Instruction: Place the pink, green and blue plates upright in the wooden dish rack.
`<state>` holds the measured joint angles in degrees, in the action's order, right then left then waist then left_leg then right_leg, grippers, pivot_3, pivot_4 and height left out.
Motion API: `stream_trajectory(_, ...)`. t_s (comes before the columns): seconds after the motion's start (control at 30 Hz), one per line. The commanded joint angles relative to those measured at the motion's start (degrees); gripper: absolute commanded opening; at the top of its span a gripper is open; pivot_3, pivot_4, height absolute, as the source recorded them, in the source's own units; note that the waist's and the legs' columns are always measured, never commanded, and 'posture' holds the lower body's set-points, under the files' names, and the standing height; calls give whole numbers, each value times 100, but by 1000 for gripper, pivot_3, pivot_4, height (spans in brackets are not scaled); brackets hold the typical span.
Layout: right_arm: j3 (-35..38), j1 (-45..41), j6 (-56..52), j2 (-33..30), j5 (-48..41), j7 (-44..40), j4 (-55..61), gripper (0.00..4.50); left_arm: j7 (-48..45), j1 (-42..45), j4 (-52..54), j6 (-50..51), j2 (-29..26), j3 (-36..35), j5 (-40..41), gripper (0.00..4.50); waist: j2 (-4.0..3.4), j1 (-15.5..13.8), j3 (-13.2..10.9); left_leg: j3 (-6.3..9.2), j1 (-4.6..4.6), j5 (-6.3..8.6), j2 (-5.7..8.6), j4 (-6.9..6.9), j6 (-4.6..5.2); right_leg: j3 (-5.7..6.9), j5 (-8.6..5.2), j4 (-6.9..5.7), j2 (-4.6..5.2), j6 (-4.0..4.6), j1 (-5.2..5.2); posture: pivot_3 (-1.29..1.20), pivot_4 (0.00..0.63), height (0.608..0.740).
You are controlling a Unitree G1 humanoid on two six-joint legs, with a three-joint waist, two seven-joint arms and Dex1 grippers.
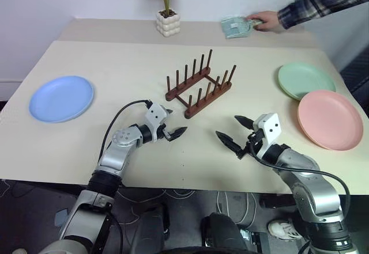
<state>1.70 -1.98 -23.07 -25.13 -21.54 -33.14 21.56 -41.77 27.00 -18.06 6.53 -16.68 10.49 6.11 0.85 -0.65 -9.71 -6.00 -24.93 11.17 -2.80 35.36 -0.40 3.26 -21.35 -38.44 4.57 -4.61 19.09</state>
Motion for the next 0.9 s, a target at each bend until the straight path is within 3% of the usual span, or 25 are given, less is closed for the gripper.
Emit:
stream_trajectory(0.03,5,104,20,69,-51,107,399,4482,-2,119,-523,-32,284,285,-218,4473,-2,-39,2,1,0,2,2,3,3,0,0,1,1,-1,-3,0,150,732)
stream_trajectory(0.27,-85,230,68,123,-1,181,436,4482,-161,361,-959,-225,593,315,-375,4473,-7,-98,5,4,1,28,4,35,46,1,6,3,3,-17,-25,0,150,732)
stream_trajectory(0.3,-97,237,82,136,7,194,429,4497,-185,363,-970,-246,626,326,-388,4235,-9,-101,6,5,2,30,4,38,49,1,6,3,4,-18,-28,0,150,732)
stream_trajectory(0.37,-128,266,105,164,27,218,432,4500,-220,349,-966,-257,667,312,-398,3627,-10,-116,7,5,2,32,4,41,52,1,6,4,5,-18,-31,0,150,732)
stream_trajectory(0.6,-214,448,187,234,53,255,476,4500,-305,321,-1013,-309,667,213,-395,94,-10,-137,7,4,2,37,4,45,59,1,6,10,6,-19,-35,0,150,732)
stream_trajectory(0.87,-199,380,289,224,99,240,332,4500,-282,311,-1111,-368,452,104,-424,31,-17,-114,13,4,2,38,3,46,60,1,7,10,6,-19,-35,0,150,732)
stream_trajectory(0.9,-211,393,305,232,114,244,327,4500,-383,281,-1054,-325,426,64,-326,270,-17,-101,13,4,2,38,2,46,60,2,7,10,6,-19,-35,0,150,732)
